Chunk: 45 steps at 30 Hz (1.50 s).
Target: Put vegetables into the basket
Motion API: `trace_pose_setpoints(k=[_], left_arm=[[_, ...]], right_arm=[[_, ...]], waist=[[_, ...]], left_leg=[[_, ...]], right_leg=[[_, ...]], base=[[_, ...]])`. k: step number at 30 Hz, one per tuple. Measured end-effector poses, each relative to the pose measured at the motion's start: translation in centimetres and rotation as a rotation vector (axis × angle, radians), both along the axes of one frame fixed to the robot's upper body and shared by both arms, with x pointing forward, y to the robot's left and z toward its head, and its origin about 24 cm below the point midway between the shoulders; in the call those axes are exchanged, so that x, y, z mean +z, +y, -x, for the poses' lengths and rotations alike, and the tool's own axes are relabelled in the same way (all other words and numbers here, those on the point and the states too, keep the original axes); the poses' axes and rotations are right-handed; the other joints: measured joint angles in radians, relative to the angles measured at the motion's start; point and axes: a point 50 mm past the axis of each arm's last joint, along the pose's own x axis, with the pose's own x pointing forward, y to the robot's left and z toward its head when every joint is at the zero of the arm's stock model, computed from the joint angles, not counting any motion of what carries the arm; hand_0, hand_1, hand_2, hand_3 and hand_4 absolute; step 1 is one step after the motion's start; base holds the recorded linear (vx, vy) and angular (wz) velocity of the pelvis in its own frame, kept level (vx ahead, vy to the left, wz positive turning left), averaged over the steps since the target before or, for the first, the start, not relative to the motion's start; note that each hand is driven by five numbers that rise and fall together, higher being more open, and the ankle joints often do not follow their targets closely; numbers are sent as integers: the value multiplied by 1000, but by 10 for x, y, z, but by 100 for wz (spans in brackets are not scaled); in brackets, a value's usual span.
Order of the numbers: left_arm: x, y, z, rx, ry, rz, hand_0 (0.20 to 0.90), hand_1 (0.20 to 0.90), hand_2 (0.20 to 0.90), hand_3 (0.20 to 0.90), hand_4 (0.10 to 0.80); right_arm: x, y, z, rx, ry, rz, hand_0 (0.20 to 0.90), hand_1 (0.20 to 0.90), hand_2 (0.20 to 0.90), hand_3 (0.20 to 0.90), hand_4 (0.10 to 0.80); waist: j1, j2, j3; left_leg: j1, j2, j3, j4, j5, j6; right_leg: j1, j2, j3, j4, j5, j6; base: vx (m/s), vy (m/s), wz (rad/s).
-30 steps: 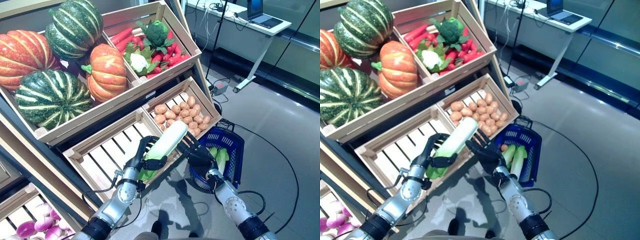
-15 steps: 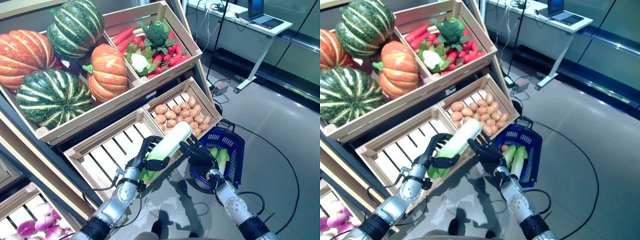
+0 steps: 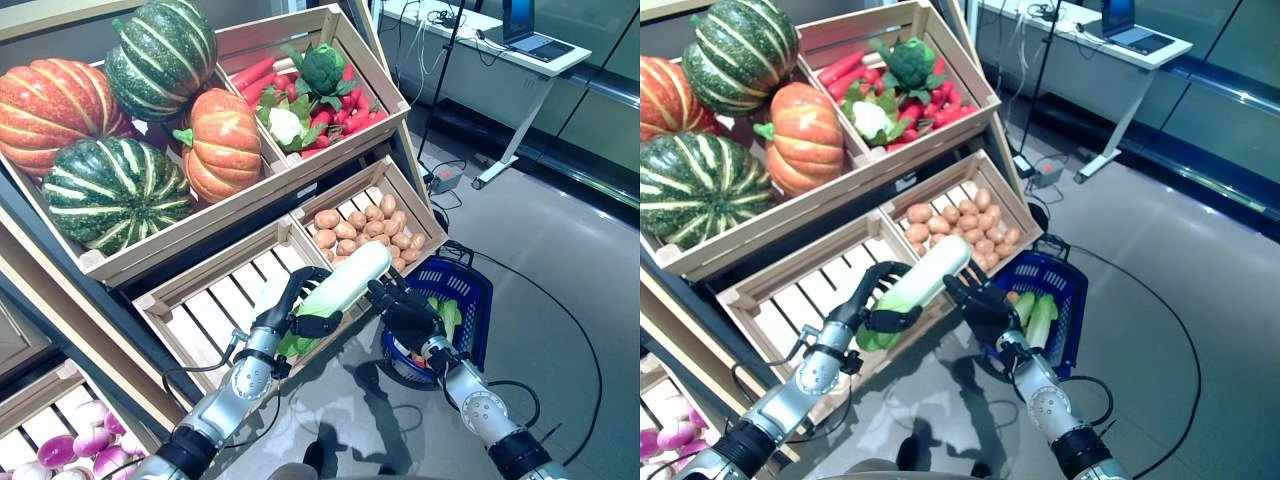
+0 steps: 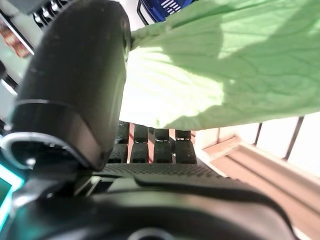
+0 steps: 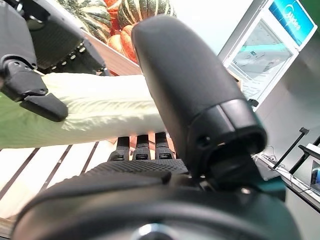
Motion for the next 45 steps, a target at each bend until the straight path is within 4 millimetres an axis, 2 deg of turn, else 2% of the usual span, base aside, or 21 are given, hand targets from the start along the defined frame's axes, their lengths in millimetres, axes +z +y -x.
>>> trace_pose_setpoints(k=[5, 11, 19, 20, 21, 22, 23, 41, 42, 43, 44, 45], left_arm=[[0, -8, 4, -70, -16, -34, 300, 300, 300, 300, 400], [3, -10, 3, -94, -49, -93, 300, 300, 300, 300, 400], [4, -11, 3, -90, -69, -95, 300, 300, 300, 300, 400], [4, -12, 3, -90, -70, -95, 300, 300, 300, 300, 400], [4, -12, 2, -90, -71, -95, 300, 300, 300, 300, 400], [4, -12, 2, -89, -73, -94, 300, 300, 300, 300, 400], [5, -12, 2, -87, -76, -93, 300, 300, 300, 300, 400], [11, -18, 1, -128, -112, -73, 300, 300, 300, 300, 400], [11, -18, 2, -128, -112, -73, 392, 392, 392, 392, 461], [11, -18, 2, -129, -112, -73, 392, 392, 392, 392, 461], [11, -18, 2, -129, -112, -73, 521, 521, 521, 521, 547], [11, -18, 2, -129, -111, -73, 900, 900, 900, 900, 800]], right_arm=[[1, -1, -1, 7, -18, 44, 900, 900, 900, 900, 800], [3, -1, -2, 7, -40, 196, 900, 900, 900, 900, 800], [7, 3, -4, -17, -32, 199, 900, 900, 900, 900, 800], [8, 3, -5, -18, -32, 199, 780, 780, 780, 780, 720], [8, 3, -5, -18, -34, 199, 519, 519, 519, 519, 546], [9, 4, -6, -18, -36, 199, 392, 392, 392, 392, 461], [10, 4, -7, -19, -38, 199, 300, 300, 300, 300, 400], [15, -5, -11, -64, -68, 239, 300, 300, 300, 300, 400], [15, -5, -11, -64, -68, 241, 300, 300, 300, 300, 400], [15, -5, -11, -64, -68, 242, 300, 300, 300, 300, 400], [15, -5, -11, -64, -68, 242, 300, 300, 300, 300, 400], [15, -5, -11, -64, -69, 243, 300, 300, 300, 300, 400]], waist=[[-4, 1, 0], [-6, 3, 1], [-6, 6, 1], [-5, 6, 1], [-5, 6, 1], [-4, 6, 1], [-4, 6, 1], [-3, 19, 0], [-3, 19, 0], [-3, 19, 0], [-4, 19, 0], [-5, 19, 0]], left_leg=[[0, 0, -2, 0, 0, 0], [-1, -1, -11, -2, 4, -2], [-2, -1, -15, -2, 5, -2], [-2, -1, -15, -2, 5, -2], [-2, -1, -15, -2, 5, -2], [-3, -1, -15, -2, 5, -2], [-3, -1, -15, -2, 5, -2], [-5, -1, -16, -2, 6, -2], [-5, -1, -16, -2, 6, -2], [-5, -1, -16, -2, 6, -2], [-5, -1, -16, -2, 6, -2], [-5, -1, -15, -2, 6, -2]], right_leg=[[0, 0, 0, 0, 0, 0], [1, 0, 0, 0, 0, 0], [2, 1, 1, 0, 0, 0], [2, 0, 1, 0, 0, 0], [2, 0, 1, 0, 0, 0], [1, 0, 1, 0, 0, 0], [1, 0, 1, 0, 0, 0], [-1, 1, 4, 0, 0, 0], [-1, 1, 4, 0, 0, 0], [-1, 1, 4, 0, 0, 0], [-1, 1, 4, 0, 0, 0], [-1, 1, 4, 0, 0, 0]], base=[[0, 0, 0], [-4, 1, 3], [0, 1, 1], [0, 0, 0], [0, 0, 0], [0, 0, 0], [0, 0, 0], [0, 0, 0], [0, 0, 0], [0, 0, 0], [0, 0, 0], [0, 0, 0]])
